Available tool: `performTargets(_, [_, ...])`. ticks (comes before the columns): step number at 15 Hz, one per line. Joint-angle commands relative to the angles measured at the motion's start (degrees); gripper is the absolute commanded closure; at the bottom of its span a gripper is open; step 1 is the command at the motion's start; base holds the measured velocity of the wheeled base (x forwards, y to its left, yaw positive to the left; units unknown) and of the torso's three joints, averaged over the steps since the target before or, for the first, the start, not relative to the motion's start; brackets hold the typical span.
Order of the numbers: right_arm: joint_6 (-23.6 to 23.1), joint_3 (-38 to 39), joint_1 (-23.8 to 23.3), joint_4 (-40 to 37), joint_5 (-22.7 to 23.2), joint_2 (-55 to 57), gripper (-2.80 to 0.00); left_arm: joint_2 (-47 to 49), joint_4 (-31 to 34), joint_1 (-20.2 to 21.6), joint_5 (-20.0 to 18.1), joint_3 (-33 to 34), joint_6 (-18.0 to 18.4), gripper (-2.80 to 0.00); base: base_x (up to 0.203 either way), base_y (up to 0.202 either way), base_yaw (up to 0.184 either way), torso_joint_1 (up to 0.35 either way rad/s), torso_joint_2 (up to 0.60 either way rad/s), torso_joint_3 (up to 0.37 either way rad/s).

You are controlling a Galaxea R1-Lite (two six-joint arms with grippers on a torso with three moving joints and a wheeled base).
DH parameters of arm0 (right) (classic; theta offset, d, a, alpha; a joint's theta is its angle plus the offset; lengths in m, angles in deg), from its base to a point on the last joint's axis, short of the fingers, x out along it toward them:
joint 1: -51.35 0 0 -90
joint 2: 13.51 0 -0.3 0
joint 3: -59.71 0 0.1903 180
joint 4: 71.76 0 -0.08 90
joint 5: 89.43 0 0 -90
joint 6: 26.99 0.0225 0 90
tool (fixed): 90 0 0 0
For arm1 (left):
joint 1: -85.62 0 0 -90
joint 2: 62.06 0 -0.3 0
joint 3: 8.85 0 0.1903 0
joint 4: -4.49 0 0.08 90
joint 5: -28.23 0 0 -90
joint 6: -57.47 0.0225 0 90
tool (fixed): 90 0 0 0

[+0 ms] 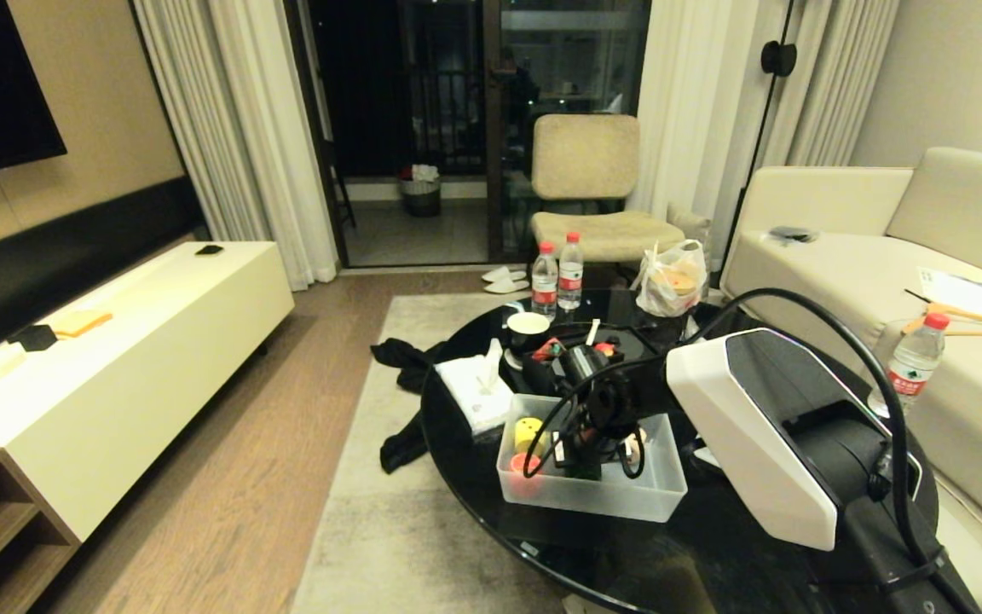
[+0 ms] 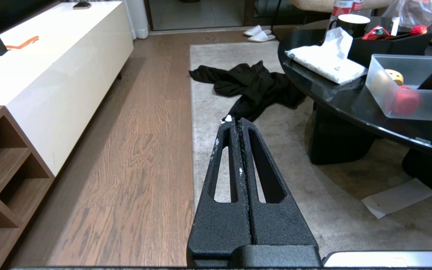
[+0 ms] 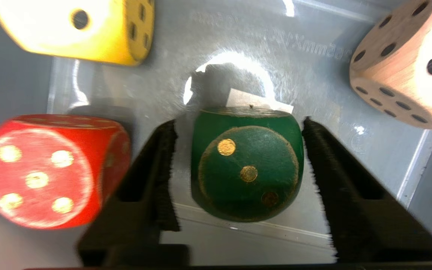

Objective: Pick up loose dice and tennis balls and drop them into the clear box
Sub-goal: Put the toys in the box, then find toys out of the box

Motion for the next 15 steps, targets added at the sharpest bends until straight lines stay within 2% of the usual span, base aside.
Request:
performTargets(1, [0.0,0.2,0.0,-0.1,0.0,-1.7,-2.8,0.0,0.0,0.0,0.0,0.1,0.0,0.0,0.0,0.0,0.0,0.0,0.0,0.0])
performTargets(7, [0.8,2.9,-0.1,-0.3,-0.1,-10.5,-2.8,0.0,0.0,0.0,0.0,0.1,0.0,0.0,0.0,0.0,0.0,0.0,0.0,0.0])
performTargets(8, [0.9,3.9,-0.3,-0.4,-0.1,-12.6,-2.37,0.0,0.0,0.0,0.0,0.1,0.0,0.0,0.0,0.0,0.0,0.0,0.0,0.0])
performTargets(9, [0.9,5.6,-0.4,-0.4,-0.1,-14.9,0.0,0.0,0.0,0.0,0.0,0.1,0.0,0.0,0.0,0.0,0.0,0.0,0.0,0.0])
performTargets(15, [0.7,10.3,-0.5,-1.1,-0.2,-27.4,0.0,0.0,0.0,0.0,0.0,0.1,0.0,0.0,0.0,0.0,0.0,0.0,0.0,0.0])
